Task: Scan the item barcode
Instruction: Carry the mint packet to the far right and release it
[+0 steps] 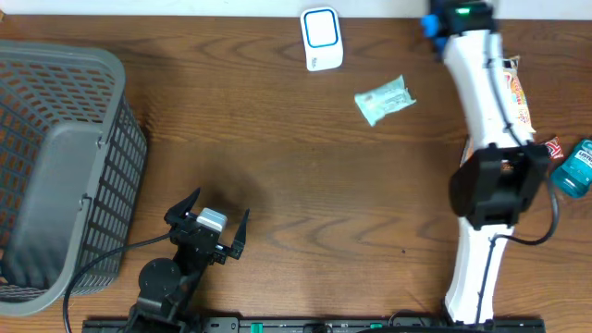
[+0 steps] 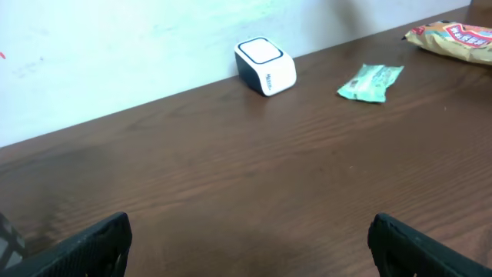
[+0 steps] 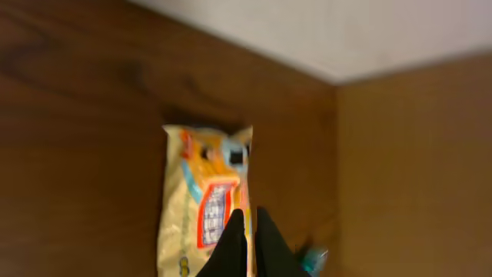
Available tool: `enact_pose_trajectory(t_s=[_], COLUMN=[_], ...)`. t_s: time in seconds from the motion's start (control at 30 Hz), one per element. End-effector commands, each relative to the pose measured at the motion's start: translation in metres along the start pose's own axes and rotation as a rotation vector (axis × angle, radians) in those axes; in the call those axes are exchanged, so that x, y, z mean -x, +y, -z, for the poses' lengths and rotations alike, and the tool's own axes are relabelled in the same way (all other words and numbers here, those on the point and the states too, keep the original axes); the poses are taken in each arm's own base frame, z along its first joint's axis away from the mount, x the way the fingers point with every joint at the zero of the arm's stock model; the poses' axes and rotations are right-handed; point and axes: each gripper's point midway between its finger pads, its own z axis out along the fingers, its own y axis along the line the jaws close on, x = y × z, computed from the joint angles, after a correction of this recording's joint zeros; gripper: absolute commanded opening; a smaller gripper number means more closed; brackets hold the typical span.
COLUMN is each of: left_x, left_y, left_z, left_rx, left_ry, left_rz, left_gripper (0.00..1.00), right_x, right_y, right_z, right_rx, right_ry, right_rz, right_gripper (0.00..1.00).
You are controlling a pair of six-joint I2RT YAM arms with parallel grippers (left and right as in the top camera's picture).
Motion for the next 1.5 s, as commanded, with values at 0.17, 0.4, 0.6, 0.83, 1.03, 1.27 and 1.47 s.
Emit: enact_pose_trajectory(t_s=[0.17,0.4,0.6,0.83,1.03,1.27,1.47], left_x=[-0.013,-0.013,-0.013,-0.013,-0.013,-0.013,-0.013], left_y=[-0.004,-0.004,-0.004,-0.004,-0.004,-0.004,-0.004], left_z=[-0.002,-0.002,-0.002,-0.002,-0.002,-0.002,-0.002], left_rx=[-0.016,-0.016,-0.016,-0.016,-0.016,-0.016,-0.016], left_ry=[0.036,0.036,0.036,0.036,0.036,0.036,0.036], left_rz=[0.016,0.016,0.016,0.016,0.016,0.016,0.016], left_gripper=[0.98,0.98,0.98,0.98,0.98,0.98,0.98], right_x=[-0.016,-0.031,-0.067,-0.093,-0.124,-0.147,-0.174], right_y=[0.052,0.127,0.202,0.251,0.246,0.201,0.115], right_z=[-0.009,0.028,0.025,0.002,-0.028,-0.05,-0.072], right_rx=[0.594,0.963,0.93,0.865,0.662,0.498,0.341], right_ry=[-0.022,0.254,0.565,0.648,0.638,0.578,0.559], right_rz=[-0.192,-0.6,-0.864,-1.05,-1.083,-0.96,-0.994], right_gripper=[0.38,0.99,0.91,0.55,0.1,0.01,0.01])
